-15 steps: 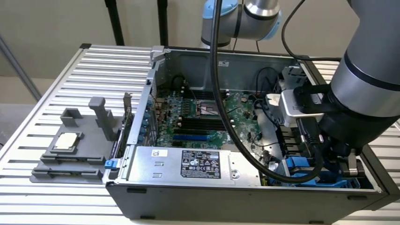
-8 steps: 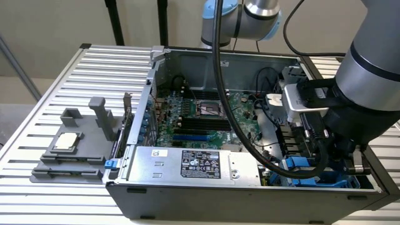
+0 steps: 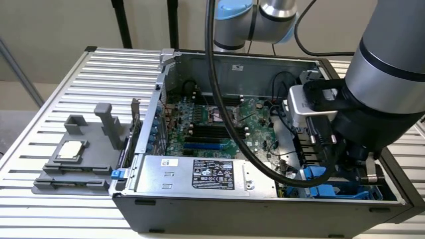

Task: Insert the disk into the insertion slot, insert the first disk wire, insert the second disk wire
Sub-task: 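Insert the second disk wire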

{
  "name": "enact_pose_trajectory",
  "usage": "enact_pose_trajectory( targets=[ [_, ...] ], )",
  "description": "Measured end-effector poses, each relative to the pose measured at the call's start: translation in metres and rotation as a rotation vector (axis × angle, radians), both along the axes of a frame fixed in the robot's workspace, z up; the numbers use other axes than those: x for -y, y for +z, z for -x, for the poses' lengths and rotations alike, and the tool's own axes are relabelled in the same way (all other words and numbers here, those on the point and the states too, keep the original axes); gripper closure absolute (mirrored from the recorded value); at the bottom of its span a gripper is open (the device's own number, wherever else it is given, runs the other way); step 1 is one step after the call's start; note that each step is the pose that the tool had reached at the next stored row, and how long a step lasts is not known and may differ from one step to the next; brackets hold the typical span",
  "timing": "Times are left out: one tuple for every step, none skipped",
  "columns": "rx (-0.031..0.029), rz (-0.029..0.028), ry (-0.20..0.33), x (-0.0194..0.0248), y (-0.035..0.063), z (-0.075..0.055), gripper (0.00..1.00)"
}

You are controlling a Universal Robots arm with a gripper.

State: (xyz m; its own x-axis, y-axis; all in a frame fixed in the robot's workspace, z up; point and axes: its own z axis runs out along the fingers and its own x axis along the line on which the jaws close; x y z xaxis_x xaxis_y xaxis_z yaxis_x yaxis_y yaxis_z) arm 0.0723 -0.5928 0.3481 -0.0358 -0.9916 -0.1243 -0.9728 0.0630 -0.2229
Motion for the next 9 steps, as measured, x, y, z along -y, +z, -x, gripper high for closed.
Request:
enact_pose_trajectory(
  targets=[
    [0.0009,0.0000,0.000,0.0000,0.0004,0.0033,0.75],
    [0.0023,0.0000,0.001,0.0001,0.0005,0.0054,0.75],
    [0.0029,-0.0003,0.001,0.0001,0.0004,0.0056,0.75],
    [0.0029,-0.0009,0.001,0.0001,0.0006,0.0056,0.75],
    [0.0030,-0.0009,0.001,0.0001,0.0005,0.0056,0.75],
    [0.0029,-0.0009,0.001,0.0001,0.0006,0.0056,0.75],
    [0.0030,-0.0009,0.001,0.0001,0.0005,0.0056,0.75],
    [0.0030,-0.0010,0.001,0.0001,0.0005,0.0056,0.75],
    [0.0030,-0.0009,0.001,0.0001,0.0006,0.0056,0.75]
  ],
)
